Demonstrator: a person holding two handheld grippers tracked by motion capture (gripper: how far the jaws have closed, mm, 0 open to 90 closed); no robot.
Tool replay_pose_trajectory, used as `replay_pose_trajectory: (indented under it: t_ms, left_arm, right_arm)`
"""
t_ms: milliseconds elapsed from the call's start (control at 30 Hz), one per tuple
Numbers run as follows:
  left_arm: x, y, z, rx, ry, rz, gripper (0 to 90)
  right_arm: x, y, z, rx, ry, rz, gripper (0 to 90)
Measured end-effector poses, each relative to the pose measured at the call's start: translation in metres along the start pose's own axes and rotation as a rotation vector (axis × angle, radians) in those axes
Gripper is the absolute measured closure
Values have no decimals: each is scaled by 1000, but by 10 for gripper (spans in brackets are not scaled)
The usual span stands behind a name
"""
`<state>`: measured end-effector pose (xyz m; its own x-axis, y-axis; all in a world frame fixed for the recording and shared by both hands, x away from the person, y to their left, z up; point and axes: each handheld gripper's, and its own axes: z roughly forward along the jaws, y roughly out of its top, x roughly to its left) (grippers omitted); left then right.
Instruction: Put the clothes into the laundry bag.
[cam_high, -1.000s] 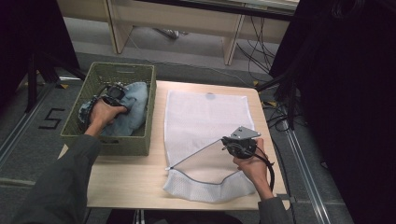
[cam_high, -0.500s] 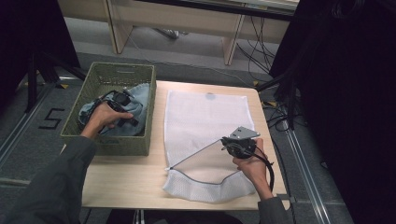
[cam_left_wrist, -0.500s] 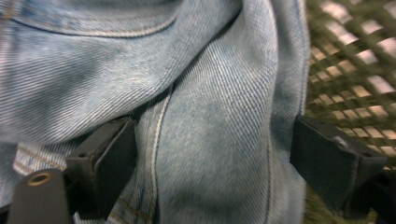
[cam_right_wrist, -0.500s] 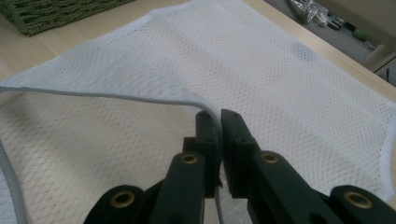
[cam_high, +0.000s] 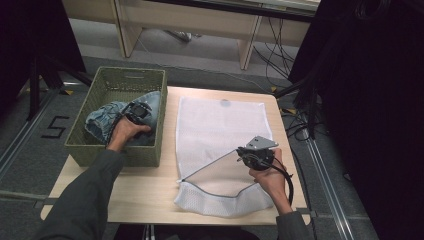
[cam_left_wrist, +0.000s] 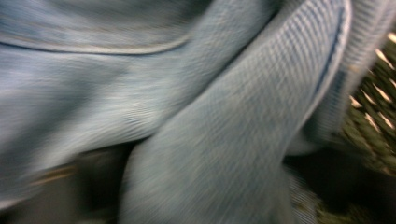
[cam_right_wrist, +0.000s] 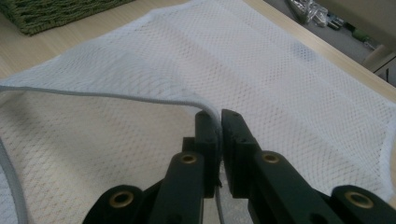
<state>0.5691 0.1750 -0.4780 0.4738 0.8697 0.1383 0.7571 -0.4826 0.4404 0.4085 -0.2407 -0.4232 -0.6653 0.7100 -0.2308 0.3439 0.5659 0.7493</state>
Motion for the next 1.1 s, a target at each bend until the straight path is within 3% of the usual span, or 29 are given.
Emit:
replay_pose_trajectory:
  t_ms: [67, 233, 367, 400, 433, 600, 633, 667, 800, 833, 867, 900, 1033, 1100]
  left_arm:
    - [7, -4, -2, -30, -11, -7, 482]
    - [10, -5, -7, -50, -16, -12, 633]
    - [17, -7, -14, -80, -50, -30, 655]
    - [21, -8, -20, -119, -71, -56, 657]
    - [21, -8, -20, -119, -71, -56, 659]
    - [35, -13, -45, -229, -134, -117, 666]
    - [38, -15, -51, -260, -151, -137, 666]
    - [43, -18, -61, -331, -182, -182, 669]
    - [54, -23, -79, -355, -222, -180, 671]
    - [56, -26, -88, -399, -248, -212, 672]
    - [56, -26, -88, -399, -248, -212, 673]
    - [59, -30, -97, -447, -274, -245, 673]
    - [64, -35, -111, -497, -306, -278, 675]
    - [65, -40, -125, -546, -338, -301, 676]
  right_arm:
    - [0, 0, 0, 3, 2, 2, 866]
    - [-1, 0, -1, -2, -8, 7, 868]
    - [-1, -1, 0, 0, -4, 10, 869]
    - [-1, 0, -1, 4, 5, 18, 869]
    - [-1, 0, -1, 2, 6, 19, 869]
    - [-3, 0, -1, -11, -7, 6, 869]
    - [-3, 0, -1, -11, -7, 6, 869]
    - [-2, 0, -1, -14, -16, 15, 869]
    - [-2, 1, -1, -5, 7, 19, 869]
    - [-2, 1, -1, -5, 5, 18, 869]
    - [-2, 1, -1, -5, 5, 18, 869]
    - [-2, 1, -1, -19, -9, 20, 870]
    - [-3, 1, -2, -9, 1, 10, 873]
    - [-2, 1, 0, -19, 1, 15, 877]
